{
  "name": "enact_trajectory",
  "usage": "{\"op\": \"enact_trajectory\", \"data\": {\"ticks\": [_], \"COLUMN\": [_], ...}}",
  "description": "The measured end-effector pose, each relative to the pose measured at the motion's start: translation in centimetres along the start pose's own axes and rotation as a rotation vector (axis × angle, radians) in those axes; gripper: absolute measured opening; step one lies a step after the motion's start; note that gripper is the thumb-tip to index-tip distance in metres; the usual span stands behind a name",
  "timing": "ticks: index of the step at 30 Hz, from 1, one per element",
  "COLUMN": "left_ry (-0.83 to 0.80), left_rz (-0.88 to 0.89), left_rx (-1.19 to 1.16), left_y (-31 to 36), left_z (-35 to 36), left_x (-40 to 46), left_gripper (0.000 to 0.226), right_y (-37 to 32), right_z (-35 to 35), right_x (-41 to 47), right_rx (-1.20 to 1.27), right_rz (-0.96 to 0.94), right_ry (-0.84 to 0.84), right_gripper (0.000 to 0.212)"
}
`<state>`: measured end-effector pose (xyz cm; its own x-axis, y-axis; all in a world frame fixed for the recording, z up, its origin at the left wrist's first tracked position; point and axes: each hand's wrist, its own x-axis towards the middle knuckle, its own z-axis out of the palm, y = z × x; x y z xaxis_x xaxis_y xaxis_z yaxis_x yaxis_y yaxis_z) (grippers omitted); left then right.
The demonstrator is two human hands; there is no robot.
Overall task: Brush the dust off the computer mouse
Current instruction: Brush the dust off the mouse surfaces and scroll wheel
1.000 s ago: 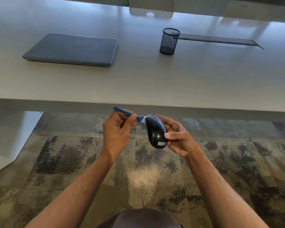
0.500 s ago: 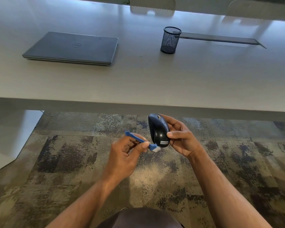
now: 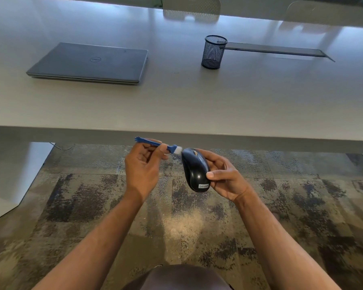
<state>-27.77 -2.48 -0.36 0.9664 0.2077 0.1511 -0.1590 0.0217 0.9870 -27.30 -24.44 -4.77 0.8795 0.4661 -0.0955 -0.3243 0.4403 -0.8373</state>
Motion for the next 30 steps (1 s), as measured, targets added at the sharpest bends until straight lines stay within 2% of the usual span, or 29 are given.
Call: {"op": "enact_trajectory", "data": {"ticks": [7,11,16,19,22,26,30], "left_ry": [-0.167,-0.268,-0.395,-0.346,-0.214,-0.049,-0.018], "left_rz": [0.003,0.03,0.074,0.09,0.047,-0.036,-0.042], "left_rx": [-0.063,-0.091,0.017,-0.009,-0.076,-0.051,-0.043], "left_y": [0.0,0.0,0.0,0.1,0.3,0.5,0.4], "left_z": [0.0,-0.2,-0.8,-1.0,-1.1,-0.5,-0.2], "left_x": [-1.8,-3.3,-4.7,-4.6,-3.0,-0.7,0.2], "left_gripper": [0.01,0.009,0.01,0.01,0.009,0.008,0.006], "right_y": [-0.1,-0.1,-0.2,-0.1,0.1,0.3,0.4], "right_z": [-0.6,-0.8,-0.8,-0.7,-0.5,0.0,0.2], "right_x": [-0.2,-0.3,-0.3,-0.2,-0.2,-0.2,0.0], "right_rx": [-0.024,-0.017,-0.037,-0.029,-0.008,-0.003,0.002], "right_rz": [-0.012,-0.018,-0.031,-0.027,-0.012,0.002,-0.005], "right_ry": [0.053,0.054,0.064,0.063,0.048,0.011,-0.016], "right_gripper": [0.087,0.096,0.094,0.093,0.093,0.091,0.094]}}
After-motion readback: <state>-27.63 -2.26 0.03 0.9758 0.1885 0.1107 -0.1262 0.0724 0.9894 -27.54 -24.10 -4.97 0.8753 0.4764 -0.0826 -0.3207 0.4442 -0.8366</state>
